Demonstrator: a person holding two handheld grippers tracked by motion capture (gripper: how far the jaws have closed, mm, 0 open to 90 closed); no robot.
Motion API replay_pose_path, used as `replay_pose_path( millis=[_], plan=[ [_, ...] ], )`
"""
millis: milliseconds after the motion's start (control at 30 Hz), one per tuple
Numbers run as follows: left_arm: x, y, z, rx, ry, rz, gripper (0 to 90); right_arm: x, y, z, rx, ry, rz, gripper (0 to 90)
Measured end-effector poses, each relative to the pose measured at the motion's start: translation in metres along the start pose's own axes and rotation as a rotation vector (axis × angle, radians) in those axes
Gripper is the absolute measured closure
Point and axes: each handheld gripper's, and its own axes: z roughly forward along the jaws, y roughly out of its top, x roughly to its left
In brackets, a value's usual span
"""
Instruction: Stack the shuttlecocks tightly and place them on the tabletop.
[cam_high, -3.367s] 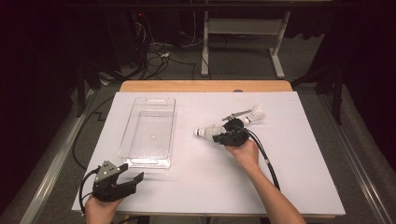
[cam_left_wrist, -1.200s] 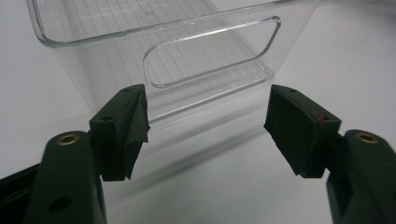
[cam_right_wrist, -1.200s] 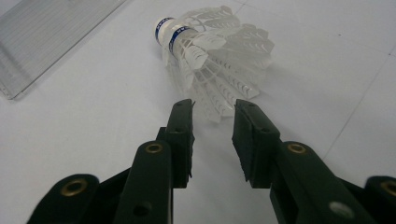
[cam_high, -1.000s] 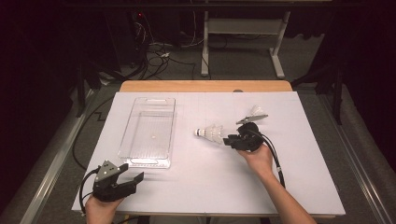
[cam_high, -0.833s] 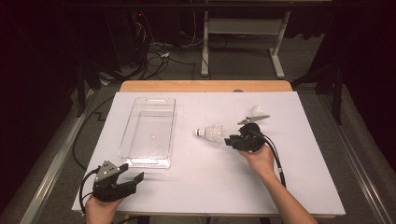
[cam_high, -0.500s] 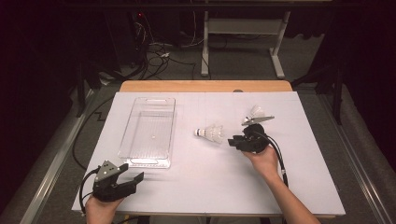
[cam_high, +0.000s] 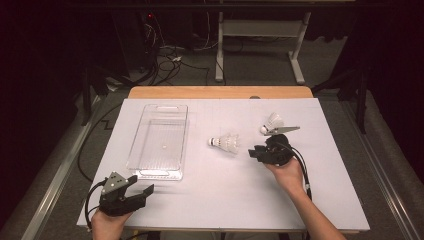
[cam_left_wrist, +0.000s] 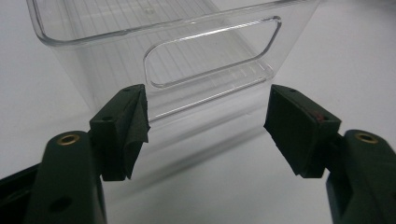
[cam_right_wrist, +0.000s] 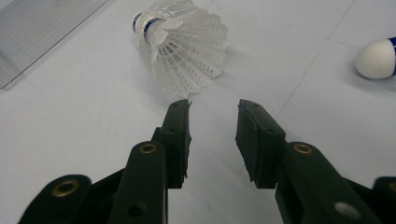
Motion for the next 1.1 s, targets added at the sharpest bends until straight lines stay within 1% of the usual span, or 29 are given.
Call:
replay_pose_path(
  millis=[133,200,300,667,833,933,1100],
  plan=[
    [0.0,0.0,0.0,0.0,0.0,0.0,31.2,-0.003,-0.003,-0.003,-0.004,-0.008,0.004,64.0],
    [0.0,0.0,0.0,0.007,0.0,0.008,31.1,-0.004,-0.004,-0.004,-0.004,-0.012,0.01,63.1],
    [0.0,0.0,0.0,0.002,0.0,0.001,31.2,-0.006,-0.005,-0.005,-0.015,-0.018,0.012,61.9],
    [0.0,0.0,0.0,0.007,0.002,0.008,31.1,-0.013,-0.009,-0.011,-0.035,-0.045,0.024,58.2],
    [-0.001,0.0,0.0,0.002,0.002,0.002,31.1,-0.016,-0.009,-0.014,-0.045,-0.059,0.026,56.3],
    [0.0,0.0,0.0,0.006,0.002,0.007,31.1,-0.017,-0.009,-0.015,-0.054,-0.077,0.012,54.4],
    [0.0,0.0,0.0,0.006,0.002,0.006,31.1,-0.02,-0.009,-0.016,-0.06,-0.096,0.004,54.3]
  ],
)
